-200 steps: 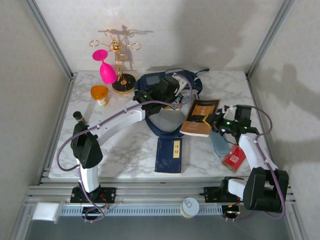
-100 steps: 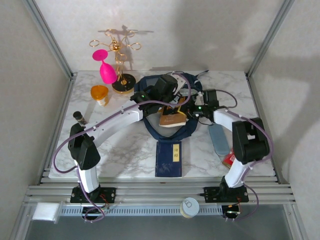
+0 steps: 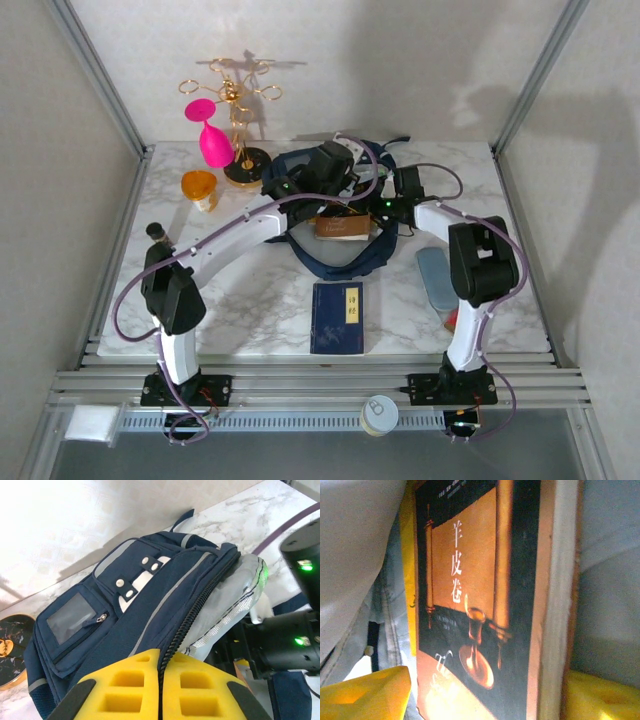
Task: Pack the student bag
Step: Place the book in the student bag.
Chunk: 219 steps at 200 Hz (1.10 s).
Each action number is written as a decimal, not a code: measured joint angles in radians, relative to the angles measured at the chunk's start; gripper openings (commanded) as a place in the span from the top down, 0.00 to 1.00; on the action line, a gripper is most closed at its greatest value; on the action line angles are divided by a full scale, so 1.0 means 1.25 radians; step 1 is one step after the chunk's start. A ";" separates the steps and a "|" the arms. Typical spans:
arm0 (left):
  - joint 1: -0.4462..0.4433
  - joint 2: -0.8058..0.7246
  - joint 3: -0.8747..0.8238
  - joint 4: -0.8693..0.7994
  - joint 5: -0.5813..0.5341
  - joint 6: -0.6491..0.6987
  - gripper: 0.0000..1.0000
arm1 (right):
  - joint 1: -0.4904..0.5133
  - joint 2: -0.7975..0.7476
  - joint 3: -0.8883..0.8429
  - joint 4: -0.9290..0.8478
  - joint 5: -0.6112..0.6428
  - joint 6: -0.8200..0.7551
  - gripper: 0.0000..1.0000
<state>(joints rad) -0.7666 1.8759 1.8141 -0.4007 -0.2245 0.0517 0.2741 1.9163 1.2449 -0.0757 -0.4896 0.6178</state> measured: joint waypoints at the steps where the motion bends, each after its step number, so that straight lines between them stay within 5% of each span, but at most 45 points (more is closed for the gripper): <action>1: 0.000 0.000 0.000 0.000 0.001 -0.001 1.00 | 0.000 -0.002 -0.001 -0.001 0.003 -0.001 0.24; 58: 0.002 0.000 0.000 -0.001 0.045 -0.006 1.00 | 0.021 -0.145 -0.123 -0.047 0.115 -0.051 0.36; 139: 0.002 0.001 0.002 -0.001 0.115 0.013 1.00 | 0.055 -0.065 -0.108 0.013 0.168 -0.045 0.88; 160: 0.002 0.001 0.003 0.005 0.118 0.017 1.00 | 0.057 -0.028 -0.067 0.072 0.167 -0.046 0.89; 219: 0.002 0.001 0.003 0.020 0.099 0.019 1.00 | 0.057 -0.013 -0.057 0.120 0.183 -0.067 0.70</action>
<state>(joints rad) -0.7639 1.8767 1.8179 -0.3752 -0.1013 0.0753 0.3458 1.8999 1.1736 0.0742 -0.2607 0.5343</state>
